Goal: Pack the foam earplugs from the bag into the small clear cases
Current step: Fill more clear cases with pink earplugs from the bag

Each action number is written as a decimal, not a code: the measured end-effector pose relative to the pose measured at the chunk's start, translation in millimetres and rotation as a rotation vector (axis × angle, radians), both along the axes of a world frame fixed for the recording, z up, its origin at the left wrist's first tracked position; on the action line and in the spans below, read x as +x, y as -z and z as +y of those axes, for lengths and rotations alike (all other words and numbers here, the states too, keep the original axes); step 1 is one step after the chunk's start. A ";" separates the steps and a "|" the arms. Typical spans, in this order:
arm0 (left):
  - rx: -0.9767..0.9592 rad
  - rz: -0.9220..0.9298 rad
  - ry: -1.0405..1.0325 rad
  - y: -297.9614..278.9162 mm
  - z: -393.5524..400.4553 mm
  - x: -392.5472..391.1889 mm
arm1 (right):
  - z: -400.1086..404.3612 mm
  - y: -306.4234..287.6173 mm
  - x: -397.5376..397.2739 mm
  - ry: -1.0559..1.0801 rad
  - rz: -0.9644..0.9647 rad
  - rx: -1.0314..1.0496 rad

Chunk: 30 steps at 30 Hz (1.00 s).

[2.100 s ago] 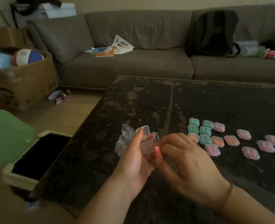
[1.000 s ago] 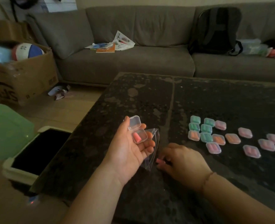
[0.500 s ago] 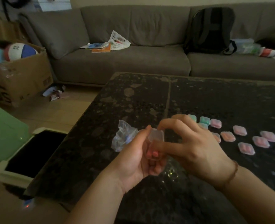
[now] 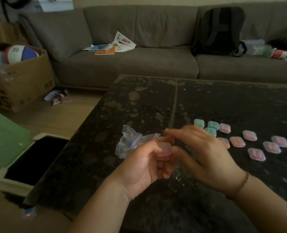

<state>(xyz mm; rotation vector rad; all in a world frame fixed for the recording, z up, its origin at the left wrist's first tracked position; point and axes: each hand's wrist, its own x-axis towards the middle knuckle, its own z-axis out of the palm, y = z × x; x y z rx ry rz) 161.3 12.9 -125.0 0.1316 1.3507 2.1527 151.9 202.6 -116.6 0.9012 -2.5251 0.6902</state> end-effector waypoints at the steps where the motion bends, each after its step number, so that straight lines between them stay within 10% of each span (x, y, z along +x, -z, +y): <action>1: -0.008 0.008 -0.023 0.3 1.0 -0.1 | 0.6 1.7 -0.6 -0.034 -0.015 0.037; 14: -0.102 0.150 -0.175 0.0 56.2 -18.9 | 30.2 -14.1 -1.0 0.150 -0.019 0.066; 30: -1.011 1.293 0.108 47.2 245.8 -38.4 | 220.0 21.1 51.6 0.650 -0.275 0.197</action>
